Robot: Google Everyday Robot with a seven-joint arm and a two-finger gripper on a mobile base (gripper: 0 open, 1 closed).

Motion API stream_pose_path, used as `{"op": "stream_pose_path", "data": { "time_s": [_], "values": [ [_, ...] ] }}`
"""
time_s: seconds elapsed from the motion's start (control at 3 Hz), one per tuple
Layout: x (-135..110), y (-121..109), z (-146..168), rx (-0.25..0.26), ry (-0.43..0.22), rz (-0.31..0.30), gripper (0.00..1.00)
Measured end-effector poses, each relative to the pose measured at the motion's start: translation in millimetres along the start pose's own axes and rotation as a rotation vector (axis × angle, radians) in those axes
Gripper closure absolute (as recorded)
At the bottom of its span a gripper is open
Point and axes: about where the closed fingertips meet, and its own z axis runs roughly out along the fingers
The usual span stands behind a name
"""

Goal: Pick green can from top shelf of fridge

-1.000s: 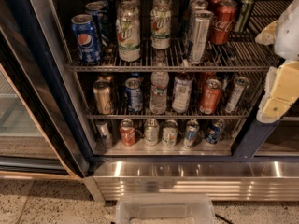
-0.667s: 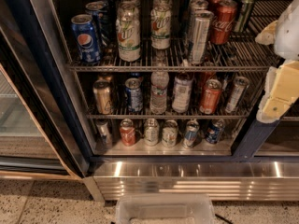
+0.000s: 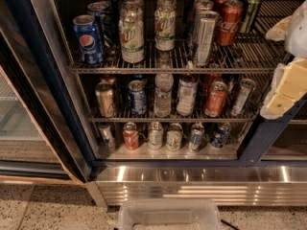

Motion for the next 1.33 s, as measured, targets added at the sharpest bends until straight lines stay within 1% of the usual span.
{"op": "stream_pose_path", "data": {
  "time_s": [0.33, 0.67, 1.0, 1.33],
  "values": [
    [2.3, -6.5, 0.6, 0.052, -0.081, 0.005, 0.00],
    [10.4, -7.8, 1.8, 0.077, -0.133, 0.015, 0.00],
    [10.4, -7.8, 1.9, 0.077, -0.133, 0.016, 0.00],
    [10.7, -5.8, 5.6, 0.082, -0.133, 0.031, 0.00]
  ]
}}
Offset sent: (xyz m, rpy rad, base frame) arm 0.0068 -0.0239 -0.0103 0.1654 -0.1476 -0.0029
